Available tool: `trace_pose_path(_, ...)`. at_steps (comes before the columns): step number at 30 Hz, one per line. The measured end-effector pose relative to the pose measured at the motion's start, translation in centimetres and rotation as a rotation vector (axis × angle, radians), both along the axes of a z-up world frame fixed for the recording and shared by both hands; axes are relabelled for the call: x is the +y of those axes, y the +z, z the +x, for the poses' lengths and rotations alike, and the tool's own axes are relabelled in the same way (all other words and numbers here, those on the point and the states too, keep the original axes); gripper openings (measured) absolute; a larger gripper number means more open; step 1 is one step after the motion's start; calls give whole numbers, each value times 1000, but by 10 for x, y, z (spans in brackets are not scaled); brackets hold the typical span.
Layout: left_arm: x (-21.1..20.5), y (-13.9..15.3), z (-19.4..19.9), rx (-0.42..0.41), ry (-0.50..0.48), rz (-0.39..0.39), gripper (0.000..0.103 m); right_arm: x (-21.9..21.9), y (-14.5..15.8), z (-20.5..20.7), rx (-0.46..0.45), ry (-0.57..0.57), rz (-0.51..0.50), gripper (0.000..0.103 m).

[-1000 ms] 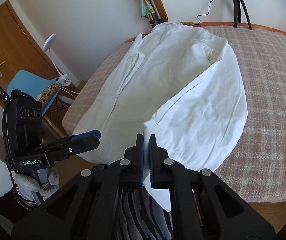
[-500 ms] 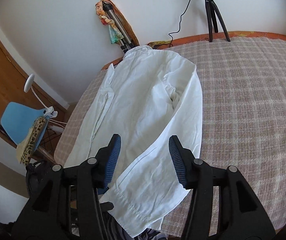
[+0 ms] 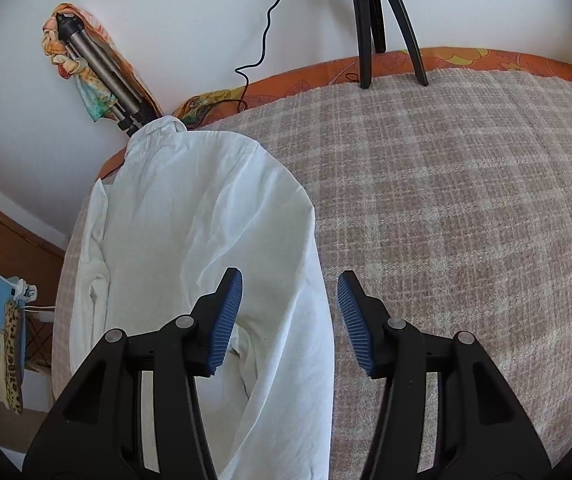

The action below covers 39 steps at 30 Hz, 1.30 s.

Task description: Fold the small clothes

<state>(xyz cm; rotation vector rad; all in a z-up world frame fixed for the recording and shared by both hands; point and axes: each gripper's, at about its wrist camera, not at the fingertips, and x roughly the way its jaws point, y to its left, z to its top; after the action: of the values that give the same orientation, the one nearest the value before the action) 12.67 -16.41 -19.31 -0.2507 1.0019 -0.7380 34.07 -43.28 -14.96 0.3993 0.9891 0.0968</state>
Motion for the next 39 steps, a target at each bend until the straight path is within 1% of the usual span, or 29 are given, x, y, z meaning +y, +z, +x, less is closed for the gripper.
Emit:
trace_pose_path(1, 0, 0, 0, -2, -5, -3, 10, 0, -5, 6, 10, -3, -3, 51)
trace_pose_path(2, 0, 0, 0, -6, -11, -7, 8, 1, -9, 11, 20, -1, 5, 41)
trace_pose_path(3, 0, 1, 0, -9, -16, -11, 7, 0, -13, 16, 33, 5, 19, 26)
trace_pose_path(5, -2, 2, 0, -12, -28, -15, 5, 1, -19, 21, 55, 11, 31, 8)
trace_pose_path(7, -3, 4, -1, -18, -36, -19, 4, 2, -16, 21, 42, 13, 24, 6)
trace_pose_path(10, -2, 7, -3, -18, -43, -36, 3, 3, -2, 17, 12, 15, 24, 4)
trace_pose_path(12, -1, 9, -5, -20, -45, -49, 3, 3, 12, 12, -10, 29, 65, 4)
trace_pose_path(15, 3, 13, -9, -21, -44, -71, 3, 14, 37, 7, -62, 50, 62, 3)
trace_pose_path(18, 9, 17, -14, -28, -33, -86, 3, 36, 57, 6, -98, 98, 60, 3)
trace_pose_path(22, 24, 22, -20, -30, -3, -104, 3, 83, 69, 15, -114, 185, -1, 3)
trace_pose_path(26, 39, 17, -21, 12, 27, -132, 3, 126, 58, 31, -83, 241, -78, 3)
trace_pose_path(30, 46, 2, -18, 79, 42, -150, 3, 158, 27, 49, -25, 274, -137, 3)
trace_pose_path(33, 48, -6, -16, 103, 57, -130, 3, 172, -3, 62, 34, 279, -205, 4)
trace_pose_path(35, 47, -10, -15, 114, 56, -112, 3, 171, -17, 67, 75, 274, -242, 5)
trace_pose_path(37, 44, -9, -14, 103, 48, -94, 4, 160, -19, 66, 83, 273, -194, 5)
trace_pose_path(39, 40, -5, -15, 78, 31, -66, 6, 143, -7, 57, 58, 247, -150, 7)
